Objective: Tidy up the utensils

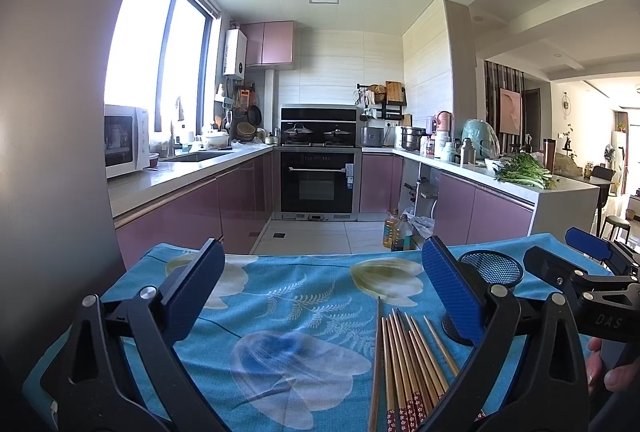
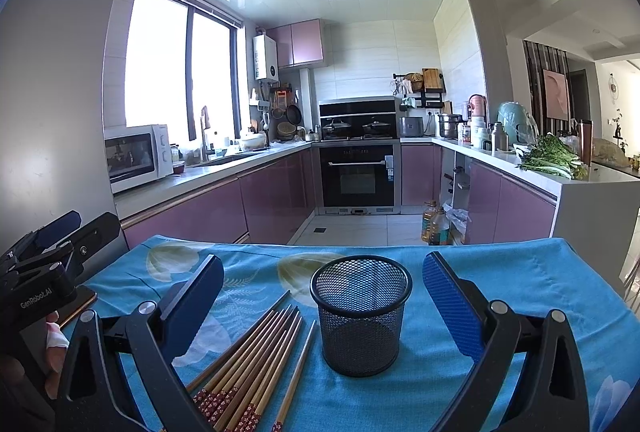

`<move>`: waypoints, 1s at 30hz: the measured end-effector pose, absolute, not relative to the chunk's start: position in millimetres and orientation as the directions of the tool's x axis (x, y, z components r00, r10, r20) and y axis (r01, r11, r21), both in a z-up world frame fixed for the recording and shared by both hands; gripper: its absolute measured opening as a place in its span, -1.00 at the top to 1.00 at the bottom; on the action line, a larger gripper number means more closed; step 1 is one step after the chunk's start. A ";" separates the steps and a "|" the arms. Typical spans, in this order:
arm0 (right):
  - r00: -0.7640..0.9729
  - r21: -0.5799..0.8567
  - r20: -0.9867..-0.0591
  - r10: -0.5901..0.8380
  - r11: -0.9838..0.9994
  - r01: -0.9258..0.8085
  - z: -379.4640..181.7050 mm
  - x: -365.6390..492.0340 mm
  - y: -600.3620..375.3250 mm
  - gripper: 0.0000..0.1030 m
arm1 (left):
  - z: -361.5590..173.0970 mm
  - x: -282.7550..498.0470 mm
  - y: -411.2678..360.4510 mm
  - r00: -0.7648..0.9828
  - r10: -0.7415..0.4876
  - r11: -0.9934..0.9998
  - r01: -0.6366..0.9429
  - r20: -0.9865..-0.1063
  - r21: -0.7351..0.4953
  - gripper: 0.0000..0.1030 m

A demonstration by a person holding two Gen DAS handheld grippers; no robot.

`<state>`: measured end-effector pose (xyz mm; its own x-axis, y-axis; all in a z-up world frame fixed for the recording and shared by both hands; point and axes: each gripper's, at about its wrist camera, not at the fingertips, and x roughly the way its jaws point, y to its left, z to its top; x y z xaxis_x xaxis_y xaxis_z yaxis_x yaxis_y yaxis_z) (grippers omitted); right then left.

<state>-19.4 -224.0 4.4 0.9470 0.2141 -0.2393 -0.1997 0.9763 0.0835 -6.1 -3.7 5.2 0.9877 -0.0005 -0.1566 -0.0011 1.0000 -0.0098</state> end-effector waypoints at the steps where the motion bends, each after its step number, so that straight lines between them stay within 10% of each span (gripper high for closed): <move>1: 0.947 0.085 -0.240 0.215 0.976 -0.200 4.3 -19.3 -223.9 -0.87 | 5.4 -5.6 -3.7 0.988 0.000 1.000 -0.001 -0.156 -0.010 -0.89; 30: 0.946 0.089 -0.243 0.212 0.977 -0.196 4.4 -22.5 -224.6 -0.87 | 3.9 -7.3 -4.3 0.987 0.002 1.000 -0.003 -0.160 -0.007 -0.89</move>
<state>-22.5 -224.6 4.4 0.9464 0.2123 -0.2433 -0.1962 0.9765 0.0886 -7.3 -4.3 3.9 0.9871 0.0023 -0.1604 -0.0035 1.0000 -0.0071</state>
